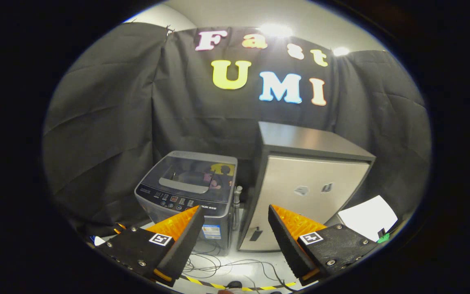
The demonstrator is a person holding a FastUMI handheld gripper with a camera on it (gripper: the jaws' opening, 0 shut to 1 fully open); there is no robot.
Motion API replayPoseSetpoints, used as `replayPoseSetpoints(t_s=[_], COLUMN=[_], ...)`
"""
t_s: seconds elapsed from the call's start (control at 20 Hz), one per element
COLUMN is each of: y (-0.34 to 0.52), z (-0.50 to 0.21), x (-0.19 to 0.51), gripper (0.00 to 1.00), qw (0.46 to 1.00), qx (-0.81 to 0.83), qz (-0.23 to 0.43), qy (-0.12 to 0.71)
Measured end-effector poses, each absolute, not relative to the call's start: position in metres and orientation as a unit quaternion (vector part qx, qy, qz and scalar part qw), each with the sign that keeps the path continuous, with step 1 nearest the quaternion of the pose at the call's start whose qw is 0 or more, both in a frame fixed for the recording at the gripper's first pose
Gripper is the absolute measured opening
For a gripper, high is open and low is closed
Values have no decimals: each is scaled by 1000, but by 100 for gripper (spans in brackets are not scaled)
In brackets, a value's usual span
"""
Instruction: Put the clothes into the washing machine and then close the washing machine lid.
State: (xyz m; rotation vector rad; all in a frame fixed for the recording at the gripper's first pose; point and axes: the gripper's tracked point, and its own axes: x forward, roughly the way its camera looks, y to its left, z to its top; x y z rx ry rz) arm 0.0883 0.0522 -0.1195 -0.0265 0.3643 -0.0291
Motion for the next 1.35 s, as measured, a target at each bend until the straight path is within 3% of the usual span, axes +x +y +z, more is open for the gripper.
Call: replayPoseSetpoints(t_s=[0.3, 0.55, 0.85, 1.35], y=[-32, -55, -40, -9], z=[-72, -35, -25, -28], x=[28, -6, -47, -56], gripper=[97, 97, 98, 98], qw=[991, 996, 998, 997], qx=[5, -4, -15, -31], qz=[-40, -38, -25, -12], qy=[129, 83, 58, 62])
